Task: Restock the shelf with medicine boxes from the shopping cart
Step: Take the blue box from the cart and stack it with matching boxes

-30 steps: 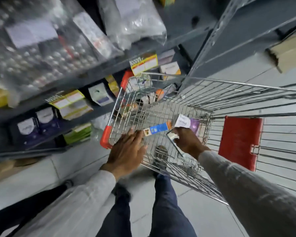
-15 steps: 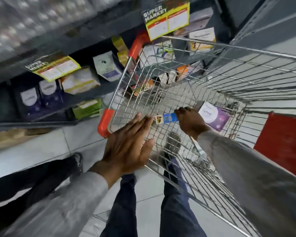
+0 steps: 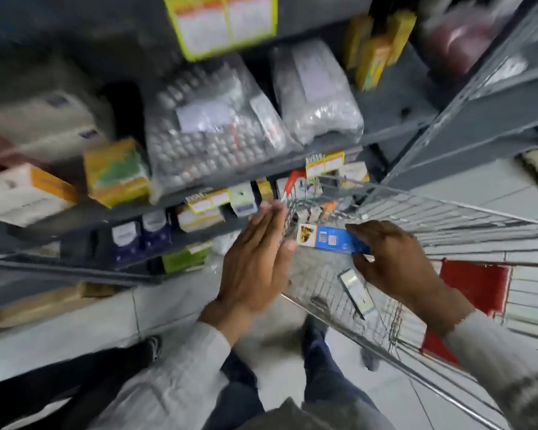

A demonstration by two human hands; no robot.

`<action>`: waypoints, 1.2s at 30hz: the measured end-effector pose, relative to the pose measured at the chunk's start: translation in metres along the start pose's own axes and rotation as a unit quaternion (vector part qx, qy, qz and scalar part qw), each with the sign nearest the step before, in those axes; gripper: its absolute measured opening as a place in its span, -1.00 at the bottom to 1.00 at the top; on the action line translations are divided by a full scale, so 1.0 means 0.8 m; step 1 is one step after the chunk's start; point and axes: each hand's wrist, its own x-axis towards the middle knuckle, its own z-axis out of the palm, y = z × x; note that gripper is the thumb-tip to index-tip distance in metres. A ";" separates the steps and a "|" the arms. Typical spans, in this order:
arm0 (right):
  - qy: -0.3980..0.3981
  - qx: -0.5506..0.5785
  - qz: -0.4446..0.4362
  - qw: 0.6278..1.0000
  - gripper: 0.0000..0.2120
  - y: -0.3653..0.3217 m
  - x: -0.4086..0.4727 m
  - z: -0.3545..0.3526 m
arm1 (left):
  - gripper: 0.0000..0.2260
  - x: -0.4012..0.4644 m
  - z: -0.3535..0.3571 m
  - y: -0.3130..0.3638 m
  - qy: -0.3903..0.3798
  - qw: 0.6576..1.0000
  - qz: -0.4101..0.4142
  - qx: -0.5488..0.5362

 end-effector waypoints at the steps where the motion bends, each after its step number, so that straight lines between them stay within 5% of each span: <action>1: 0.031 -0.001 -0.016 0.999 -0.45 -0.023 0.005 -0.035 | -0.49 0.005 -0.037 0.004 0.039 0.999 0.018 0.000; 6: 0.150 -0.002 -0.113 0.982 -0.50 -0.135 0.050 -0.166 | -0.46 0.029 -0.223 -0.009 0.219 0.969 0.106 0.042; 12: 0.226 -0.014 -0.228 0.947 -0.47 -0.270 0.141 -0.254 | -0.55 0.029 -0.397 -0.101 0.363 0.920 0.022 0.146; 18: 0.130 0.012 -0.262 0.956 -0.48 -0.398 0.254 -0.277 | -0.44 0.033 -0.448 -0.171 0.315 0.925 -0.109 0.183; 27: -0.042 0.045 -0.212 0.975 -0.48 -0.464 0.347 -0.250 | -0.35 0.031 -0.454 -0.202 0.289 0.922 -0.118 0.229; 36: -0.035 0.053 -0.250 0.966 -0.48 -0.461 0.348 -0.240 | -0.39 0.034 -0.450 -0.210 0.281 0.923 -0.130 0.228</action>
